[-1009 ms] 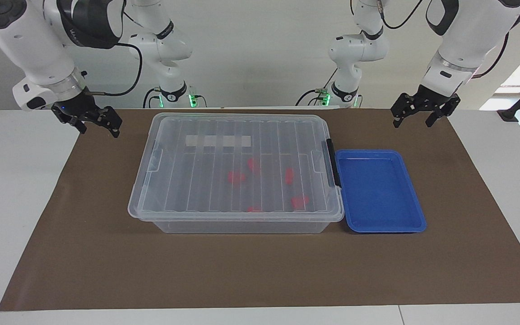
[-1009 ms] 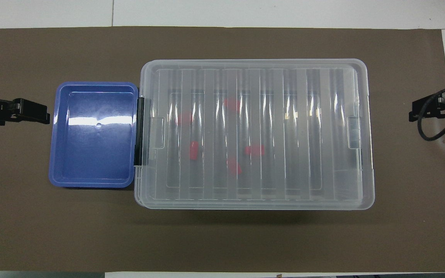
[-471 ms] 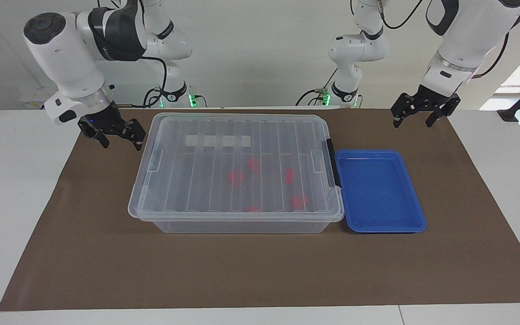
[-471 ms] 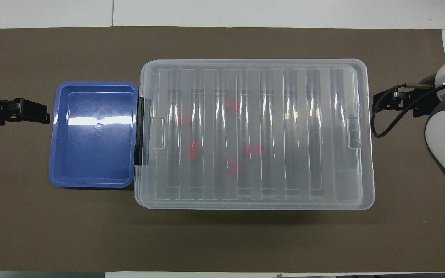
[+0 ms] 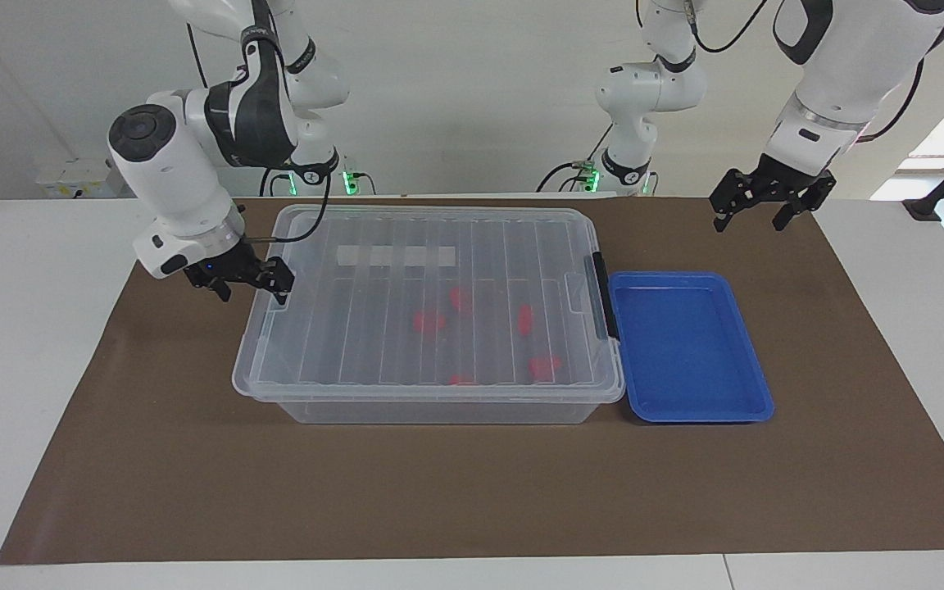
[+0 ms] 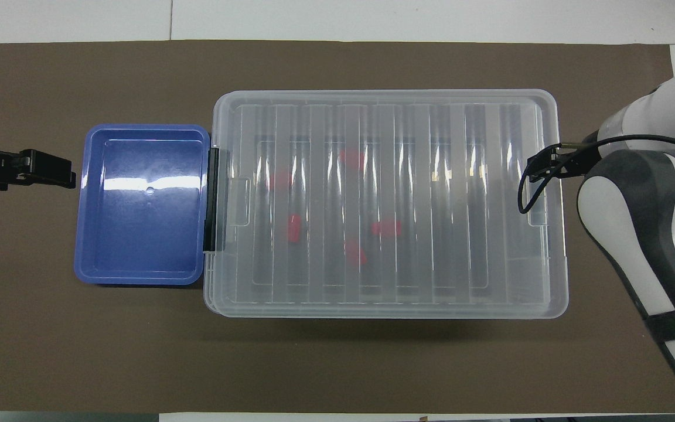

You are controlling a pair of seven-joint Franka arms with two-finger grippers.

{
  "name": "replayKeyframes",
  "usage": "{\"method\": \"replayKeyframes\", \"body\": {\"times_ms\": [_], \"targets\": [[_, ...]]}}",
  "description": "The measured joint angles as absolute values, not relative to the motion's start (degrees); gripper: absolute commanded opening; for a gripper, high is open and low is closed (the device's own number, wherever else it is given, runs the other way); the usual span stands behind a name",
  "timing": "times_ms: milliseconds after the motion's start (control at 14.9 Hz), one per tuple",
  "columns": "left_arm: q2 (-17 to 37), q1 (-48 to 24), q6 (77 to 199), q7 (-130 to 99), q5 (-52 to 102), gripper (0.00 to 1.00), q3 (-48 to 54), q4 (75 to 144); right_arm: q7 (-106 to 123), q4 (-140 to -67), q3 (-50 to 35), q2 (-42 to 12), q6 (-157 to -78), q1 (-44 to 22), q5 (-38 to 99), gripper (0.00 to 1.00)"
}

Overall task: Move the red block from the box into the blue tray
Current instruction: 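Grip the clear lid edge with the right gripper and slide it open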

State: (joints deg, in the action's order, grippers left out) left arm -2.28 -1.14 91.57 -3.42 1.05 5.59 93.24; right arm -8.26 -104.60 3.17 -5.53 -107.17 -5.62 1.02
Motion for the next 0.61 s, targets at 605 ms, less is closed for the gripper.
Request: {"method": "replayKeyframes", "body": {"times_ms": [605], "targets": [[-2.3, -1.1, 91.6, -3.4, 1.1, 1.00, 5.6, 93.2, -7.8, -107.9, 3.7, -4.4, -109.1, -5.1, 0.9, 1.00]]}}
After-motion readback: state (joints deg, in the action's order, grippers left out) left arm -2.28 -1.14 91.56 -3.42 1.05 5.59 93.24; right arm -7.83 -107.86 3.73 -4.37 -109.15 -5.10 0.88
